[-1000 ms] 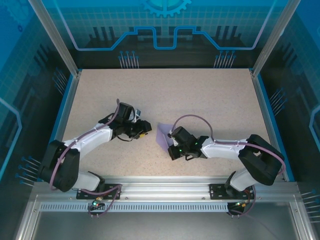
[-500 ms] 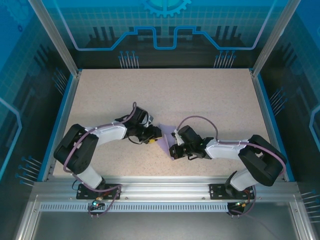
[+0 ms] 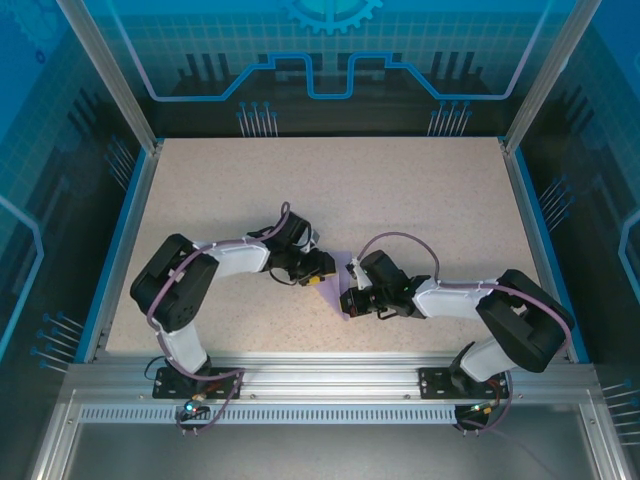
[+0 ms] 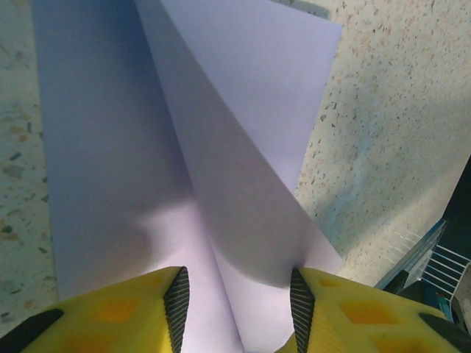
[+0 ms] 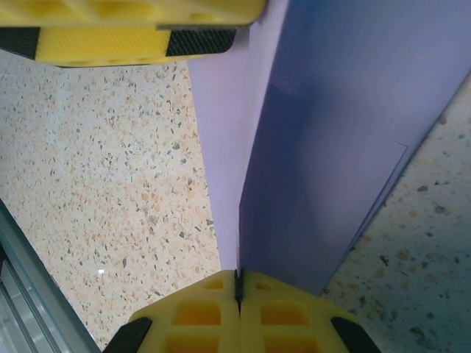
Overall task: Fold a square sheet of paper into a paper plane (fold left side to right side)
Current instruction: Fourth fold the wing at the center of the table.
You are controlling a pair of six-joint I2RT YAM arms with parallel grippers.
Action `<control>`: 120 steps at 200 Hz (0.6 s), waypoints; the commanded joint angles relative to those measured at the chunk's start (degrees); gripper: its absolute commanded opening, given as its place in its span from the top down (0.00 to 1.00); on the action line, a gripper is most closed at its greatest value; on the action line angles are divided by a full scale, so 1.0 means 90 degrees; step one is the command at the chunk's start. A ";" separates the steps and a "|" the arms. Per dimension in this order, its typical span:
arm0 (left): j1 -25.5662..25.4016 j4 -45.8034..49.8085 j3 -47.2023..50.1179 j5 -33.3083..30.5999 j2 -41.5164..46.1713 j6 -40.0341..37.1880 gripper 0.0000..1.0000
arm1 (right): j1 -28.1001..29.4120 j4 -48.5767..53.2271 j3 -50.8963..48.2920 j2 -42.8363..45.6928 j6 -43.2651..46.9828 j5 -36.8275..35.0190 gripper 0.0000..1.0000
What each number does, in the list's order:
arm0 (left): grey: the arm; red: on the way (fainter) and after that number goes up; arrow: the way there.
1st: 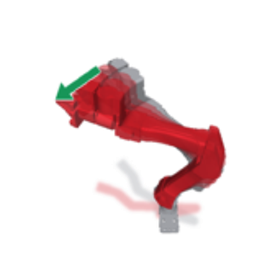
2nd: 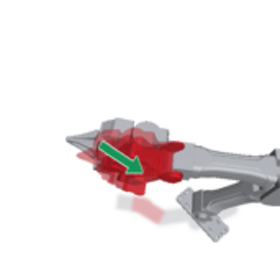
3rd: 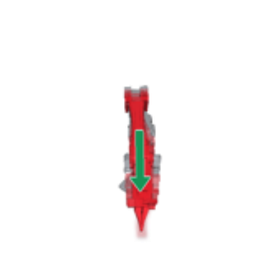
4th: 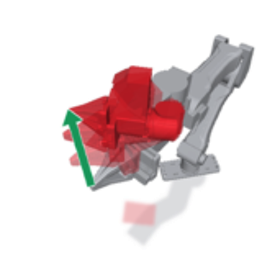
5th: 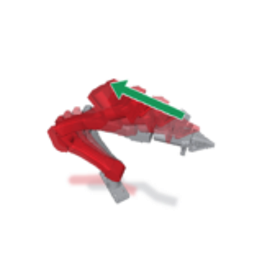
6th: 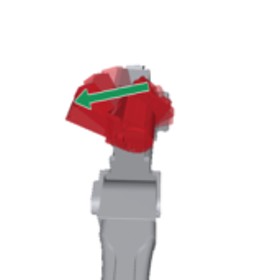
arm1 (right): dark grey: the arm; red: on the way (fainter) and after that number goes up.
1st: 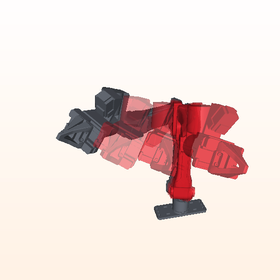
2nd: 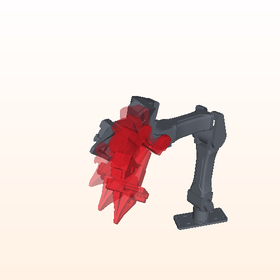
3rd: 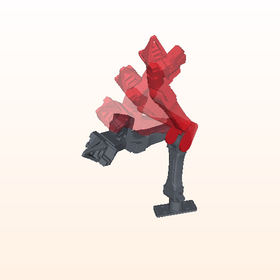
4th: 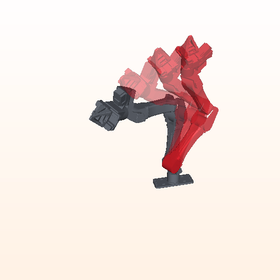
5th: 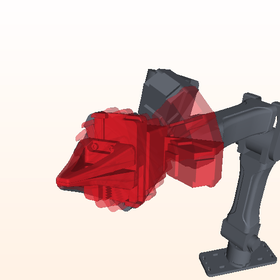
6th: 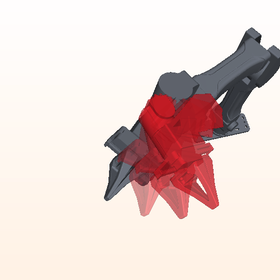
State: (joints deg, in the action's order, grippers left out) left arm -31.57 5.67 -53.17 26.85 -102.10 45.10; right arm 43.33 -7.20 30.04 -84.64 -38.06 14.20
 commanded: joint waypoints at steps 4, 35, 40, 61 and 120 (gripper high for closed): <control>-0.0048 0.0029 -0.0226 0.0018 -0.0214 0.0120 0.53 | -0.0092 -0.0118 -0.0051 -0.0004 -0.0077 0.0157 1.00; -0.0051 0.0102 -0.0257 -0.0053 -0.0378 0.0131 0.52 | -0.0102 -0.0104 -0.0047 -0.0045 -0.0086 0.0152 1.00; -0.0055 0.0135 -0.0257 -0.0086 -0.0389 0.0131 0.52 | -0.0099 -0.0090 -0.0047 -0.0040 -0.0087 0.0135 1.00; -0.0049 0.0227 -0.0227 -0.0142 -0.0432 0.0130 0.52 | -0.0099 -0.0069 -0.0053 -0.0029 -0.0087 0.0123 0.97; -0.0056 0.0258 -0.0177 -0.0183 -0.0550 0.0138 0.52 | -0.0342 -0.0072 -0.0056 0.0475 -0.0021 0.0405 0.72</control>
State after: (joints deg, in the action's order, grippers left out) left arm -31.62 5.69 -54.39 26.81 -104.75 45.58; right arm 42.28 -7.51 29.93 -83.72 -38.54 15.31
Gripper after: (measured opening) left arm 0.483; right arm 0.245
